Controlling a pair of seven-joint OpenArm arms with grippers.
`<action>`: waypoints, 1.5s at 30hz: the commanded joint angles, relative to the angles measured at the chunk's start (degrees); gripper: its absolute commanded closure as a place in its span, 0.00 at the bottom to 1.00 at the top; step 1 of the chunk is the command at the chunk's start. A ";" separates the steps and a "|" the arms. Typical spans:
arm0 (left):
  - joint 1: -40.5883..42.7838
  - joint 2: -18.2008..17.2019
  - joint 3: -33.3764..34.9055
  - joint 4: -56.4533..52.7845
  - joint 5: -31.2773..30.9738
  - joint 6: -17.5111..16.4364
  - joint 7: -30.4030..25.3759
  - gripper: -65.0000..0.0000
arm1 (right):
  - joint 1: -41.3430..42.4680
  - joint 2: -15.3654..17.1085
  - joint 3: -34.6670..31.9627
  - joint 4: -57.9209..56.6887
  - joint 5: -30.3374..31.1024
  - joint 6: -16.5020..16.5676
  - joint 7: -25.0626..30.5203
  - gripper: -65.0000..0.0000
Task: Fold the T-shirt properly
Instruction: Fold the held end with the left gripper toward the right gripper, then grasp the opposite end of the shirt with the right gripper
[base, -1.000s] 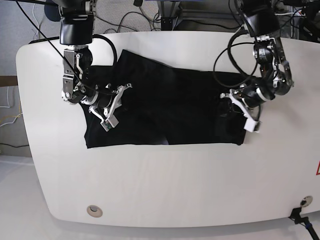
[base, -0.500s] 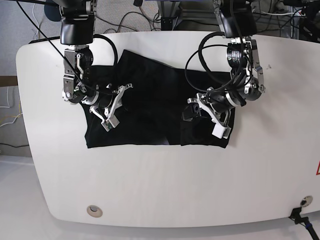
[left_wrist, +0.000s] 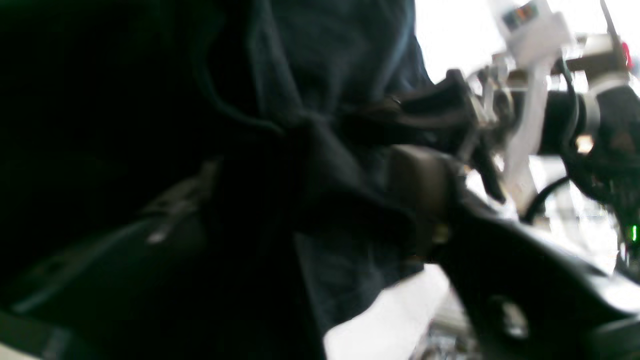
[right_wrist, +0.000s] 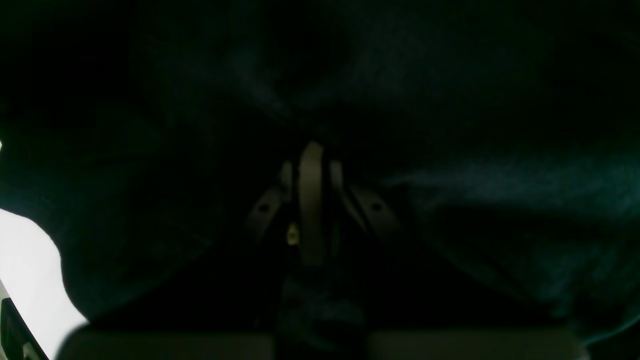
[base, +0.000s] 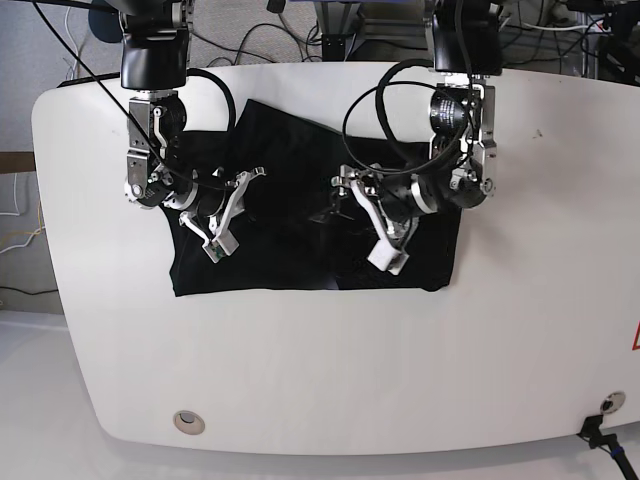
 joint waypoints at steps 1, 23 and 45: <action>-2.52 0.30 2.53 1.31 -1.79 -0.49 0.47 0.31 | -0.37 0.18 -0.34 -0.43 -4.08 -0.61 -4.76 1.00; -6.74 -18.86 4.37 -5.29 21.07 -0.66 -20.63 1.00 | 0.51 0.18 -0.25 0.62 -3.82 -0.61 -4.76 1.00; -6.65 -20.18 4.11 -21.46 23.09 -0.66 -26.08 1.00 | 6.66 1.50 30.87 3.70 0.58 -0.17 -9.95 0.26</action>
